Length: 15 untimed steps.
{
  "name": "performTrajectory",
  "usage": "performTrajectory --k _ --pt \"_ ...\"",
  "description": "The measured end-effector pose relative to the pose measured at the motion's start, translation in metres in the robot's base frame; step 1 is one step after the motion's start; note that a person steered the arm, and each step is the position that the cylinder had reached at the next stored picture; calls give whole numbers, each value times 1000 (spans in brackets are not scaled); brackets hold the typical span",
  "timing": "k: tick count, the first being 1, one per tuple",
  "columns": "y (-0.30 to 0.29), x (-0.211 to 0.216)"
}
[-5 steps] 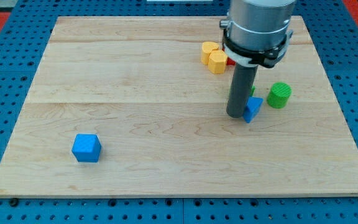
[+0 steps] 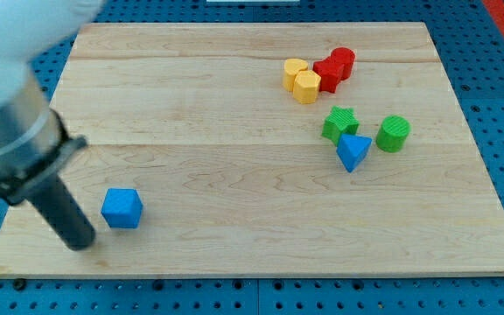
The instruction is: Push the blue cube into the blue triangle
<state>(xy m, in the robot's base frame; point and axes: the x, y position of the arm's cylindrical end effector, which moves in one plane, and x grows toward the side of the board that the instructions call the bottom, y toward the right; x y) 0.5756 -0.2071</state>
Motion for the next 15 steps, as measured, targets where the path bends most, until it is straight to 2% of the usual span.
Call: performTrajectory --k 2,6,7,10,13,15 --pt "62 -24" --pt "130 -92" --pt "157 -98" --pt "250 -98" --pt "250 -96" --pt "272 -83"
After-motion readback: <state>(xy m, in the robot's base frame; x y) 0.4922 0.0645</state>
